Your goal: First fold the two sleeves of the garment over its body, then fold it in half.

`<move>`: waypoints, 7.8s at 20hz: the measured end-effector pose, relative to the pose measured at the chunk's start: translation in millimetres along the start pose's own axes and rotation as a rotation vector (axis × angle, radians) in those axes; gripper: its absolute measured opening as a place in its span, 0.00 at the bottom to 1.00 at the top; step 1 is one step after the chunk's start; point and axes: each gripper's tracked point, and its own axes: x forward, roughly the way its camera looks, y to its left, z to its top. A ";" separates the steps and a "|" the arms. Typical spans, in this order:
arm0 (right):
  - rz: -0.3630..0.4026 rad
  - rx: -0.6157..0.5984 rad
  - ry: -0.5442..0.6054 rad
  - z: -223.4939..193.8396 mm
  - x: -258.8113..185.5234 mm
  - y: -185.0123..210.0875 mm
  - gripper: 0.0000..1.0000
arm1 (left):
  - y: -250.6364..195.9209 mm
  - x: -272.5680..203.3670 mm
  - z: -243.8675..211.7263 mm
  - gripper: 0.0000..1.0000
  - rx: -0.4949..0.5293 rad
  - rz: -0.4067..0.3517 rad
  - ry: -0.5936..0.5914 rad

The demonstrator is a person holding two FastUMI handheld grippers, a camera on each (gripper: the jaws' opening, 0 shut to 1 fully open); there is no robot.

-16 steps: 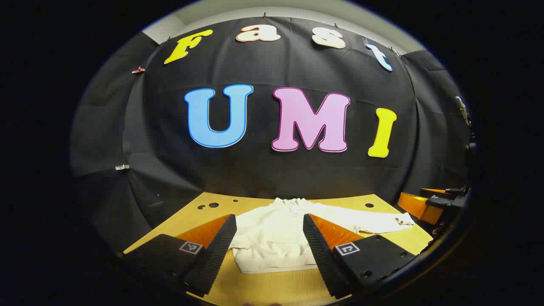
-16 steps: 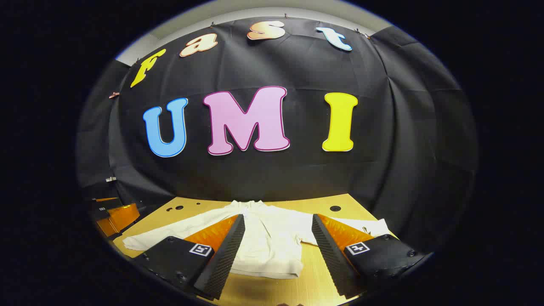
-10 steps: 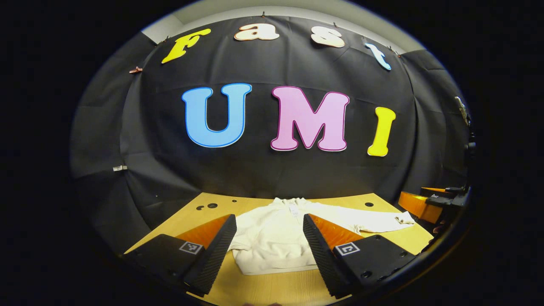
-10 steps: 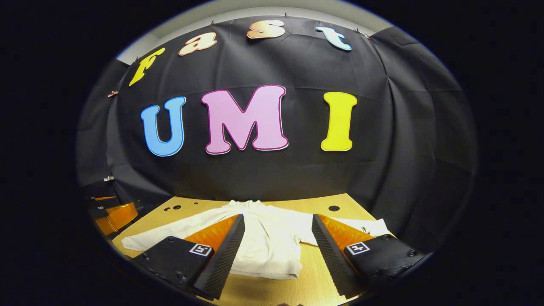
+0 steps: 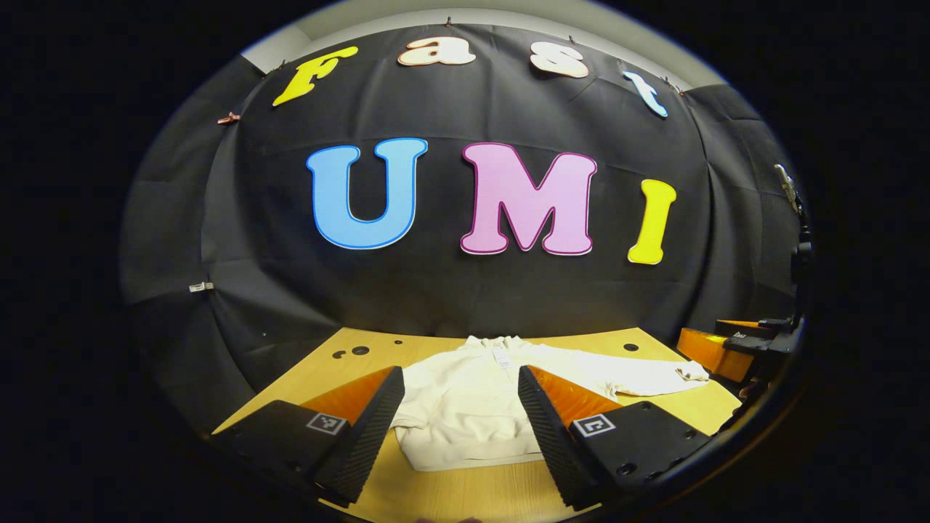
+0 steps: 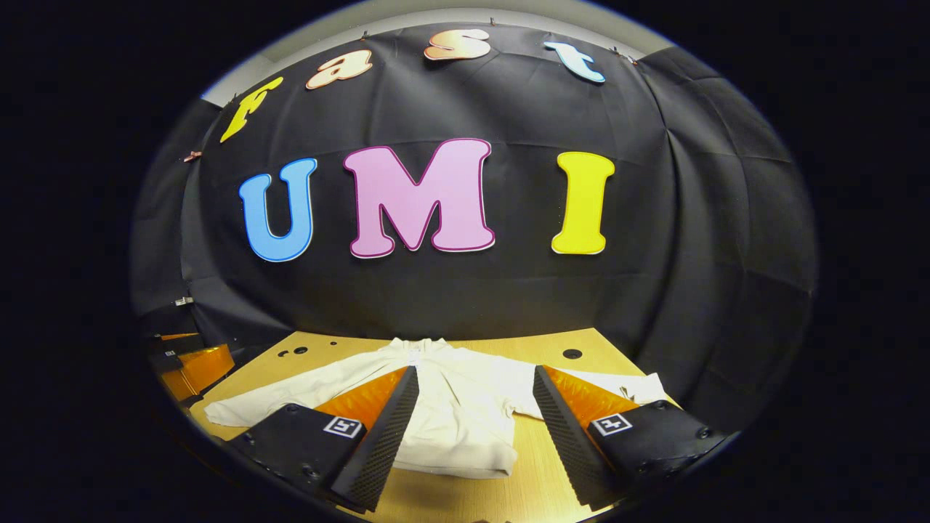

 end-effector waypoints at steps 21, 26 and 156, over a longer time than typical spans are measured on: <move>-0.379 0.046 0.172 -76.3 70.1 -231.1 0.98 | -15.1 15.0 -31.1 0.97 -0.004 0.035 0.094; -0.504 0.079 0.257 -116.9 82.4 -298.4 0.98 | -20.4 22.0 -43.2 0.98 -0.002 0.047 0.126; -0.229 0.137 0.349 -64.3 72.7 -144.9 0.99 | 296.0 177.0 -78.6 0.06 -0.163 0.497 0.286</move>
